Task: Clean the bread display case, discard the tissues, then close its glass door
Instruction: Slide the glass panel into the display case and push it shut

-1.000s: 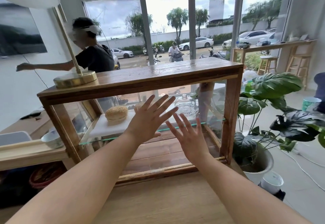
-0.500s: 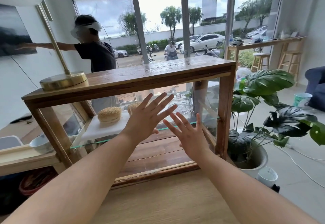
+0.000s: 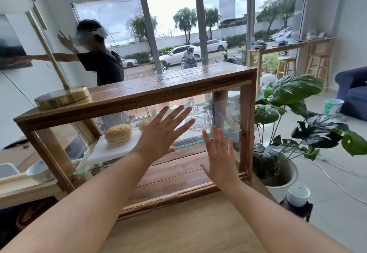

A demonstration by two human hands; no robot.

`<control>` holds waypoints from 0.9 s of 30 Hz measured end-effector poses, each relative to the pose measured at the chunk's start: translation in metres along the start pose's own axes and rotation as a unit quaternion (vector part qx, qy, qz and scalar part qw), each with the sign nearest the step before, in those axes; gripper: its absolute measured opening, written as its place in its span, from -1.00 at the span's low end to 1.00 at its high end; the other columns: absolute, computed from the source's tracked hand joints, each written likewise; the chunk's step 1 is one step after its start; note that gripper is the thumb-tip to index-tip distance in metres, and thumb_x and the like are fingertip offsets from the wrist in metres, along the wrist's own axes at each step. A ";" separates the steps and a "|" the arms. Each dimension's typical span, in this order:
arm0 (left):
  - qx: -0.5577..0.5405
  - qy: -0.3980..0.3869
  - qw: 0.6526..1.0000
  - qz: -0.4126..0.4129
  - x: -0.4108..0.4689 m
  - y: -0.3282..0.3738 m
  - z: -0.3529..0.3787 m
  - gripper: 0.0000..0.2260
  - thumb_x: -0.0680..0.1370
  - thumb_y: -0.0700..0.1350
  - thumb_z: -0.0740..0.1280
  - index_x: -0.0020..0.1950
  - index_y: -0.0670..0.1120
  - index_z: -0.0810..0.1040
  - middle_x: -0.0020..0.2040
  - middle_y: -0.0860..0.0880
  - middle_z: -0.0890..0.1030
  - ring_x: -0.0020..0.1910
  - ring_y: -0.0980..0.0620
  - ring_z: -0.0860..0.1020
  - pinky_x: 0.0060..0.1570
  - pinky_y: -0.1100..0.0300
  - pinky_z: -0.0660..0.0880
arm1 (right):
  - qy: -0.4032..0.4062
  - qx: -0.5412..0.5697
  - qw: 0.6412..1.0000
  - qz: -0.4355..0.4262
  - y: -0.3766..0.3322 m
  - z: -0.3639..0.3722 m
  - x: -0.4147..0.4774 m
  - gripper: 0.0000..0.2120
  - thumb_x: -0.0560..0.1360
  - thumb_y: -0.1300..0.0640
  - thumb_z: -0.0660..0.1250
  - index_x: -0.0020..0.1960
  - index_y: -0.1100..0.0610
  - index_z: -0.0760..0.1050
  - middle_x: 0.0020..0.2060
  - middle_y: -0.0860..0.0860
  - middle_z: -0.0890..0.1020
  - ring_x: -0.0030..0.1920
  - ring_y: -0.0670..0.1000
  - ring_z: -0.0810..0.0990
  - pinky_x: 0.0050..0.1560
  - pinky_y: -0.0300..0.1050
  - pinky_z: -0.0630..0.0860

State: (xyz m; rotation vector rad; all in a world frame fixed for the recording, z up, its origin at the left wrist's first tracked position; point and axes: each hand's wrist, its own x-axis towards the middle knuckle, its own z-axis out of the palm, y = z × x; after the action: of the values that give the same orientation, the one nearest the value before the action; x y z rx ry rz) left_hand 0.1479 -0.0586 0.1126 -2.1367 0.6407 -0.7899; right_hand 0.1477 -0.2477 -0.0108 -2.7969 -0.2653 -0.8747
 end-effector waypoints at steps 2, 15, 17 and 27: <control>0.010 0.003 1.000 0.017 0.004 -0.003 -0.004 0.01 0.31 0.34 0.41 0.56 0.02 -0.07 0.58 -0.11 -0.05 0.55 -0.12 -0.01 0.46 -0.11 -0.13 | 0.003 0.135 0.984 0.119 -0.015 0.005 -0.010 0.12 0.30 -0.19 0.45 0.50 0.03 -0.31 0.52 0.16 -0.21 0.52 0.15 -0.18 0.48 0.19 -0.03; 0.024 -0.020 0.995 0.094 0.009 -0.010 -0.005 0.06 0.32 0.35 0.38 0.54 0.05 -0.25 0.53 -0.11 -0.31 0.52 -0.13 -0.27 0.40 -0.12 -0.31 | -0.027 0.496 0.764 0.413 -0.086 0.026 -0.003 0.21 0.27 -0.18 0.48 0.45 -0.06 -0.45 0.49 0.12 -0.36 0.50 0.19 -0.26 0.46 0.05 0.09; 0.024 -0.023 0.995 0.091 0.009 -0.008 -0.005 0.07 0.30 0.36 0.39 0.55 0.05 -0.21 0.56 -0.11 -0.22 0.55 -0.14 -0.16 0.41 -0.13 -0.28 | -0.024 0.501 0.761 0.412 -0.086 0.028 -0.004 0.21 0.27 -0.18 0.48 0.45 -0.07 -0.45 0.49 0.11 -0.36 0.50 0.20 -0.27 0.45 0.05 0.14; 0.008 -0.006 0.995 0.100 0.020 0.001 -0.005 0.05 0.31 0.34 0.39 0.55 0.06 -0.20 0.57 -0.10 -0.20 0.55 -0.14 -0.15 0.45 -0.15 -0.23 | -0.014 0.485 0.769 0.417 -0.077 0.033 -0.005 0.23 0.25 -0.23 0.47 0.44 -0.08 -0.46 0.48 0.12 -0.37 0.49 0.17 -0.32 0.49 0.14 0.09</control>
State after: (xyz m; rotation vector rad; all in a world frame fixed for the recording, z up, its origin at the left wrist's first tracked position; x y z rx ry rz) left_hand 0.1580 -0.0749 0.1212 -2.0230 0.8247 -0.6709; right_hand 0.1439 -0.1658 -0.0294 -1.6316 0.4091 -0.2937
